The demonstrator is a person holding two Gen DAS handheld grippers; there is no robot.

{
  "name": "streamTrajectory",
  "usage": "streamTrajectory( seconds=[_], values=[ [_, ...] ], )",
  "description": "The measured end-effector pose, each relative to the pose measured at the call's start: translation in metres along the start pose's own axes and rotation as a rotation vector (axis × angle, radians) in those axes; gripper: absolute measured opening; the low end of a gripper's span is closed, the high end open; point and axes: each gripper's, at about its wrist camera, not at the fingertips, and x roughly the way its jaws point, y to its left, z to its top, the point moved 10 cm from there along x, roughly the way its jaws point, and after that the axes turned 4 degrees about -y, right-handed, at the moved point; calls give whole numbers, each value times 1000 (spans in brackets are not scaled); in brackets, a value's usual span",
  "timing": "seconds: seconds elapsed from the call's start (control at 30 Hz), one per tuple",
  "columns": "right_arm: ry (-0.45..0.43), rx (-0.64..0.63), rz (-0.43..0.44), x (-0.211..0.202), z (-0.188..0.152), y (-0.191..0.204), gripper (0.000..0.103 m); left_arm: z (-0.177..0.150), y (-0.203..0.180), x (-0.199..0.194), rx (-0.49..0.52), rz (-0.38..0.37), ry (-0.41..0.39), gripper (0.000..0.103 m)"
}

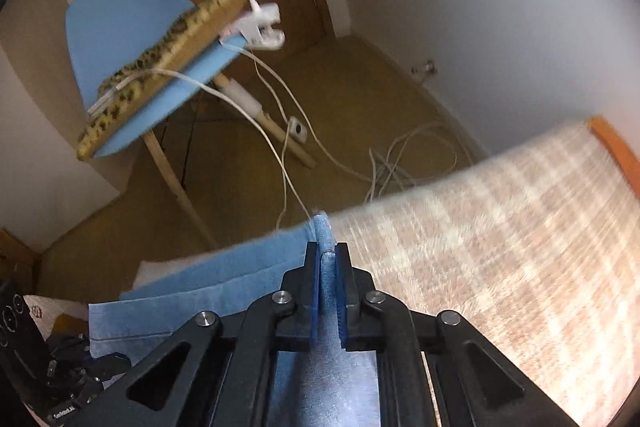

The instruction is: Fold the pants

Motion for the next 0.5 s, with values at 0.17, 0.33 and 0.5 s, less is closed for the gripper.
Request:
streamTrajectory(
  seconds=[0.17, 0.33, 0.5],
  values=[
    [11, -51, -50, 17, 21, 17, 4, 7, 19, -1, -22, 10, 21, 3],
    [44, -42, -90, 48, 11, 17, 2, -8, 30, 7, -5, 47, 55, 4],
    [65, -45, -107, 61, 2, 13, 2, -15, 40, 13, -4, 92, 62, 9]
  ],
)
